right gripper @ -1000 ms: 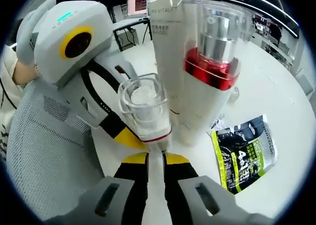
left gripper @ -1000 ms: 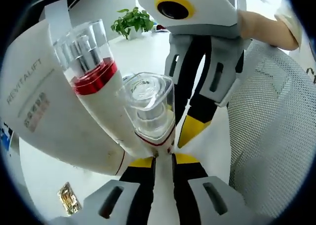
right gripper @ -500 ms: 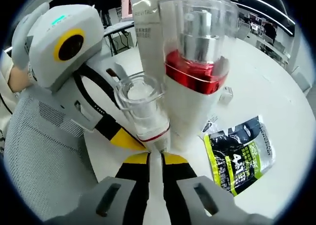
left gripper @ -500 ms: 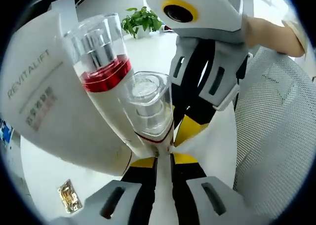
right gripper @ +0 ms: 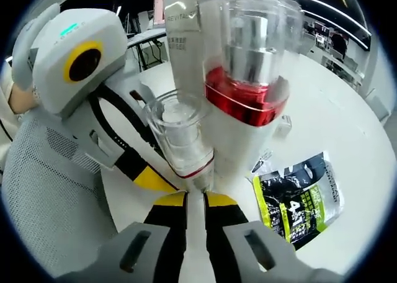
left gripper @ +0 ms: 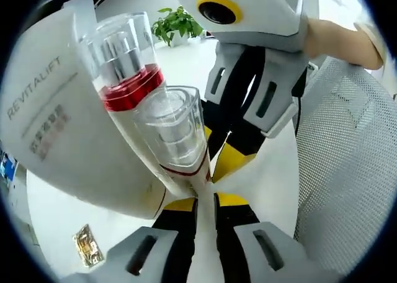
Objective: Arrange the skincare products in the storage area until every visible bottle or jar stands upright without overlapping.
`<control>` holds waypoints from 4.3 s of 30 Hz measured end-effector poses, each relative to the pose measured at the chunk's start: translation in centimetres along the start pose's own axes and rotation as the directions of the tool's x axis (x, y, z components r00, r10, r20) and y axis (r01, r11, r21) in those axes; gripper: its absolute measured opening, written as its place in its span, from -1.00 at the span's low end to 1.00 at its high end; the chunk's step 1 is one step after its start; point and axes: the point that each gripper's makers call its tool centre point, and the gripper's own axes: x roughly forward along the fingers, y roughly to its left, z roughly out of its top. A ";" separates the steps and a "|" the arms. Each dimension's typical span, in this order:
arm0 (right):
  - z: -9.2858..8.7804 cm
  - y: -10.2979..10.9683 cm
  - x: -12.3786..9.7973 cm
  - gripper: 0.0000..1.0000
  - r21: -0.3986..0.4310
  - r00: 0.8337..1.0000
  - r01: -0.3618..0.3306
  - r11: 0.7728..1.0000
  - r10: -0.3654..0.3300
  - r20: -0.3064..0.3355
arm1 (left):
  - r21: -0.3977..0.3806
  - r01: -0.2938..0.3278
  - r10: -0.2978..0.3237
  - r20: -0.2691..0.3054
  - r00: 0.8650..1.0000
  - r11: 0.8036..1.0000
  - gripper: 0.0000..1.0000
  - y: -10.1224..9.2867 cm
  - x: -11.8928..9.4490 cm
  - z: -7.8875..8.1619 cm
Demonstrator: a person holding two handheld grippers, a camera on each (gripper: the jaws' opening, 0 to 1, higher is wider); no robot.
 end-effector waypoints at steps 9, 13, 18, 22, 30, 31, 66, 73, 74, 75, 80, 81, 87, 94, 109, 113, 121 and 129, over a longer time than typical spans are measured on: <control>0.2 -0.1 0.2 -0.80 0.001 1.000 0.001 1.000 -0.001 0.009 | -0.003 -0.011 0.011 0.005 1.000 1.000 -0.80 0.4 -0.1 0.0; 0.1 -0.1 0.0 -0.82 0.008 1.000 0.002 1.000 -0.002 0.016 | -0.007 -0.014 0.014 0.011 1.000 1.000 -0.80 0.5 -0.2 0.1; 0.2 -0.1 -0.3 -0.78 0.013 1.000 0.004 1.000 -0.004 0.017 | -0.007 -0.014 0.014 0.001 1.000 1.000 -0.79 0.5 -0.2 -0.1; 0.4 0.0 -0.6 -0.78 0.014 1.000 0.007 1.000 -0.007 0.030 | -0.005 -0.021 0.021 0.003 1.000 1.000 -0.77 0.7 -0.4 -0.2; 1.1 0.3 -1.8 -0.70 -0.001 0.998 0.026 1.000 -0.026 0.053 | 0.004 -0.036 0.036 0.013 0.999 0.999 -0.68 0.9 -1.5 0.0; 1.2 0.4 -1.9 -0.68 -0.001 0.998 0.028 1.000 -0.028 0.055 | 0.003 -0.038 0.038 0.015 0.999 0.999 -0.67 0.9 -1.6 0.1; 2.9 -0.4 -9.8 0.51 0.040 0.951 0.258 0.965 -0.261 0.166 | -0.153 -0.206 0.229 0.151 0.962 0.967 0.36 3.1 -12.5 1.1; 3.2 -0.8 -11.2 0.71 0.051 0.937 0.304 0.951 -0.308 0.165 | -0.154 -0.238 0.260 0.142 0.955 0.959 0.53 3.1 -14.2 0.4; 3.2 -1.0 -11.4 0.72 0.051 0.935 0.310 0.949 -0.314 0.167 | -0.155 -0.242 0.264 0.143 0.954 0.958 0.57 3.1 -14.4 0.3; 3.3 -1.0 -11.5 0.74 0.050 0.932 0.314 0.948 -0.318 0.171 | -0.159 -0.243 0.266 0.145 0.953 0.957 0.59 3.1 -14.6 0.2; 3.0 -0.9 -11.5 0.80 0.033 0.932 0.325 0.945 -0.326 0.158 | -0.191 -0.248 0.279 0.153 0.948 0.950 0.73 3.3 -14.9 -0.4; 2.9 -1.0 -11.5 0.83 0.032 0.931 0.328 0.944 -0.329 0.156 | -0.194 -0.256 0.286 0.152 0.946 0.947 0.75 3.4 -15.1 -0.5; 3.0 -1.2 -12.1 0.98 0.053 0.922 0.346 0.937 -0.350 0.167 | -0.214 -0.260 0.297 0.164 0.941 0.942 0.90 3.3 -15.6 -0.5; 4.0 -0.4 -12.5 0.99 0.056 0.919 0.332 0.942 -0.336 0.205 | -0.236 -0.255 0.304 0.205 0.930 0.938 0.98 3.5 -16.0 0.1; 4.4 -0.6 -12.5 0.99 0.030 0.913 0.349 0.936 -0.347 0.215 | -0.242 -0.289 0.341 0.210 0.917 0.926 0.98 5.5 -15.9 0.0; 4.7 -0.5 -12.3 0.99 0.035 0.916 0.329 0.944 -0.328 0.232 | -0.276 -0.267 0.329 0.213 0.920 0.923 0.98 6.7 -14.8 -0.3; 4.8 -1.1 -12.1 0.99 0.044 0.910 0.334 0.941 -0.334 0.246 | -0.272 -0.276 0.334 0.199 0.921 0.922 0.98 8.6 -13.1 -1.0; 4.1 -1.6 -11.8 0.99 0.096 0.915 0.321 0.942 -0.335 0.224 | -0.248 -0.275 0.327 0.198 0.924 0.929 0.98 10.5 -11.7 -0.6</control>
